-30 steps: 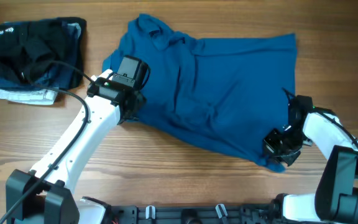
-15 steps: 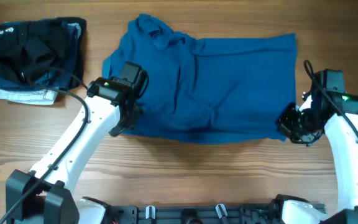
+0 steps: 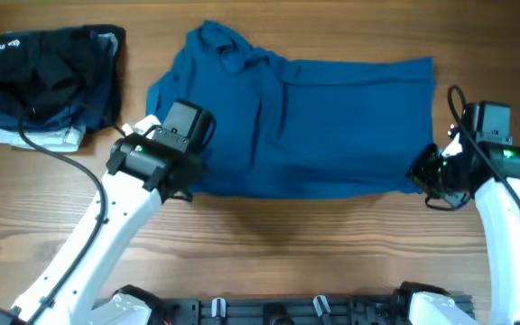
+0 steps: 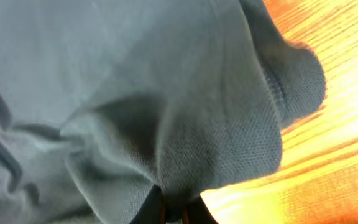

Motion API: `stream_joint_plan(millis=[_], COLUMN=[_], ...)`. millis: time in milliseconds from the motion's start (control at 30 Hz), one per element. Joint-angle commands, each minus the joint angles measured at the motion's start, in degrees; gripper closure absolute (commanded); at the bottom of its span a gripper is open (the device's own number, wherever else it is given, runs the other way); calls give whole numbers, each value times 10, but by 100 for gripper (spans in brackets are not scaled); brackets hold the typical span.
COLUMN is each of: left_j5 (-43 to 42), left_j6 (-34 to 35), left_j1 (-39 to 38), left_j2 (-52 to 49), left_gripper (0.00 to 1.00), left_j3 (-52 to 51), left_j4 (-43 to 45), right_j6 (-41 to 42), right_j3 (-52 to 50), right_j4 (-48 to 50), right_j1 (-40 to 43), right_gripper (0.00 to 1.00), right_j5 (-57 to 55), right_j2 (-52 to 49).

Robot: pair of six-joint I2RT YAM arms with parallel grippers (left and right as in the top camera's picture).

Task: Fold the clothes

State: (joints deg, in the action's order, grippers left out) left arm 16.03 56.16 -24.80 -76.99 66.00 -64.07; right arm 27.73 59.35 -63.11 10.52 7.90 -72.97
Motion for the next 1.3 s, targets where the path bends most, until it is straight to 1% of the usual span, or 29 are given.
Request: stream_joint_plan(millis=[0,67,133,167,200,333,467,567,667,700,733,767,800,833,900,933,967,1033,1100,1167,1267], left_j5=[84,118,124,123,124,124,124,124,130,133,137,142,149,151,144,135,118,54,-18,-30,-34], left_j6=[-5,-5,-51,-65,-65,-65,-65,-65,-65,-65,-65,-65,-77,-132,-201,-220,-236,-260,-287,-296,-344], left_j1=[-1,-1,-1,-1,-1,-1,-1,-1,-1,-1,-1,-1,0,2,3,3,4,12,30,47,68], left_j2=[-35,-57,-82,-97,-108,-158,-205,-241,-256,-259,-259,-259,-259,-259,-250,-240,-234,-232,-232,-232,-244], left_gripper=[96,96,96,96,96,94,94,92,89,85,80,66,50,39,22,18,14,12,9,1,1], left_j3=[6,6,6,6,6,6,6,6,6,6,6,6,6,7,23,43,66,132,196,226,229], left_j4=[69,123,198,231,250,314,348,383,412,417,422,423,423,436,422,396,371,316,292,307,383], right_j6=[-8,-8,-8,-12,-19,-23,-26,-33,-35,-36,-36,-36,-36,-37,-38,-40,-59,-94,-133,-156,-172], right_j3=[5,5,5,5,5,5,5,5,5,5,5,5,6,10,31,54,88,144,199,205,205], right_j4=[37,84,129,146,159,206,243,289,326,332,336,336,335,324,284,256,221,173,146,168,229], right_j1=[-3,-3,-3,-3,-3,-3,-3,-3,-3,-3,-3,-3,-3,-3,-3,-3,-3,-4,-5,-4,-4], right_gripper=[96,96,96,96,96,96,96,95,95,93,83,48,25,18,15,14,13,9,4,2,1], right_j5=[-22,-22,-22,-22,-22,-32,-42,-41,-41,-41,-41,-41,-40,-33,-28,-28,-18,1,11,12,12], right_j2=[-55,-79,-91,-98,-103,-141,-198,-238,-255,-254,-254,-254,-254,-249,-230,-214,-199,-184,-183,-184,-207])
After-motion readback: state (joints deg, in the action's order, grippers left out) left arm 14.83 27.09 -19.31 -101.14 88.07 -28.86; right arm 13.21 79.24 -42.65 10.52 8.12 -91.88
